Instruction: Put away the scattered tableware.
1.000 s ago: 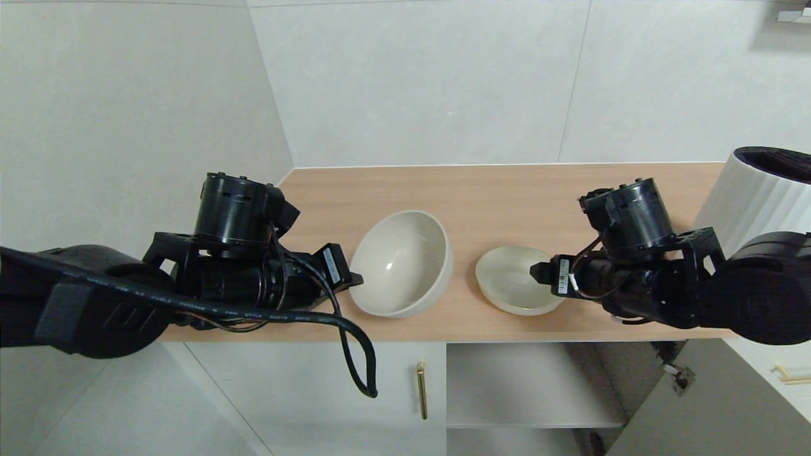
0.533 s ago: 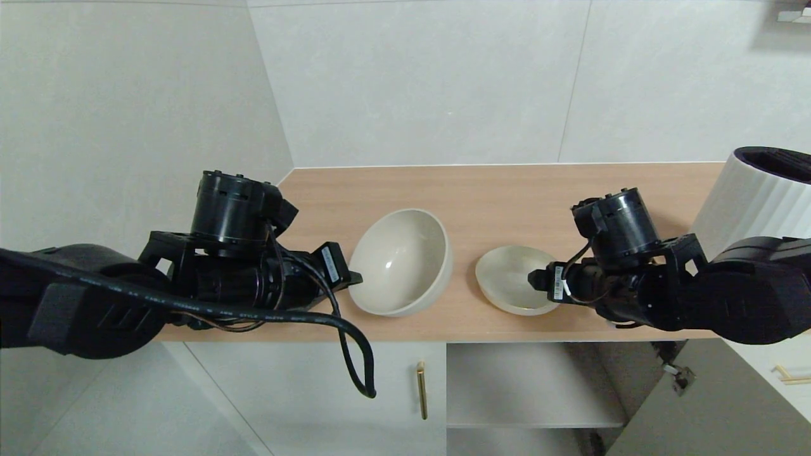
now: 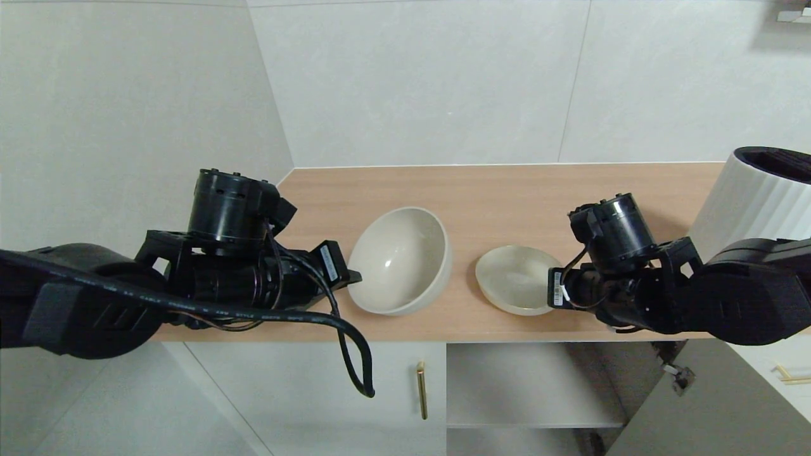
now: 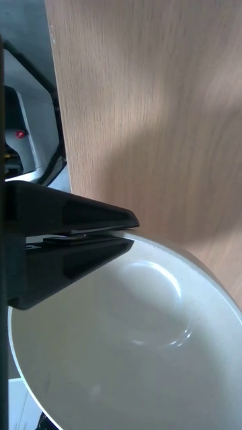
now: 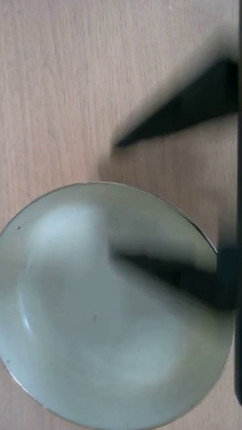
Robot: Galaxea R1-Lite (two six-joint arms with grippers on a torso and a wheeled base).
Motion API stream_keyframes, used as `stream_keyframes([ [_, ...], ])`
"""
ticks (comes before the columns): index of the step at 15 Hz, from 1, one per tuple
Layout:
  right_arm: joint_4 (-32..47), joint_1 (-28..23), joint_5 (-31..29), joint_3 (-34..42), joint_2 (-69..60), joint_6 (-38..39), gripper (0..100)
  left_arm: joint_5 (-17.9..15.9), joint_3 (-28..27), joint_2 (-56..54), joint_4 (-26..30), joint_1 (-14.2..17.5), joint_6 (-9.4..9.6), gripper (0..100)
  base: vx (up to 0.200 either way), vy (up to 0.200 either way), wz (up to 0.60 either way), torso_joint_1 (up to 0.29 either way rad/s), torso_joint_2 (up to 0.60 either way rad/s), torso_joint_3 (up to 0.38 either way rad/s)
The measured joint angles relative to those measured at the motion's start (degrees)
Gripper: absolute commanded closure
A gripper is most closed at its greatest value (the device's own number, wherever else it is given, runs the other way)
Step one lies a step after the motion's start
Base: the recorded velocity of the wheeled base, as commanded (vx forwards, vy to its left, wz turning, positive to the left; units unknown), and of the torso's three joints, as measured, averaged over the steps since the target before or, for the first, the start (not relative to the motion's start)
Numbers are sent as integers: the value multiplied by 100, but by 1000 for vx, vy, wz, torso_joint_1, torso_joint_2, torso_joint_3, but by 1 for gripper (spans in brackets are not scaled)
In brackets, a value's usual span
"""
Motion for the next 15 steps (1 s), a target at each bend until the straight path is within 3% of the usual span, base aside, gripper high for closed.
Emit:
stream_keyframes([
  [8, 121, 11, 35, -23, -110, 9, 100, -9, 35, -102, 41, 13, 9, 100, 0, 0, 0, 0, 0, 0],
  [11, 696, 13, 148, -9, -396, 30, 100, 5, 201, -352, 45, 71, 56, 100, 0, 0, 0, 0, 0, 0],
  [13, 1024, 20, 461, -4, -719, 33, 100, 13, 471, -673, 85, 117, 283, 100, 0, 0, 0, 0, 0, 0],
  [15, 1531, 28, 903, 16, -1113, 34, 100, 24, 819, -1070, 277, 151, 672, 100, 0, 0, 0, 0, 0, 0],
])
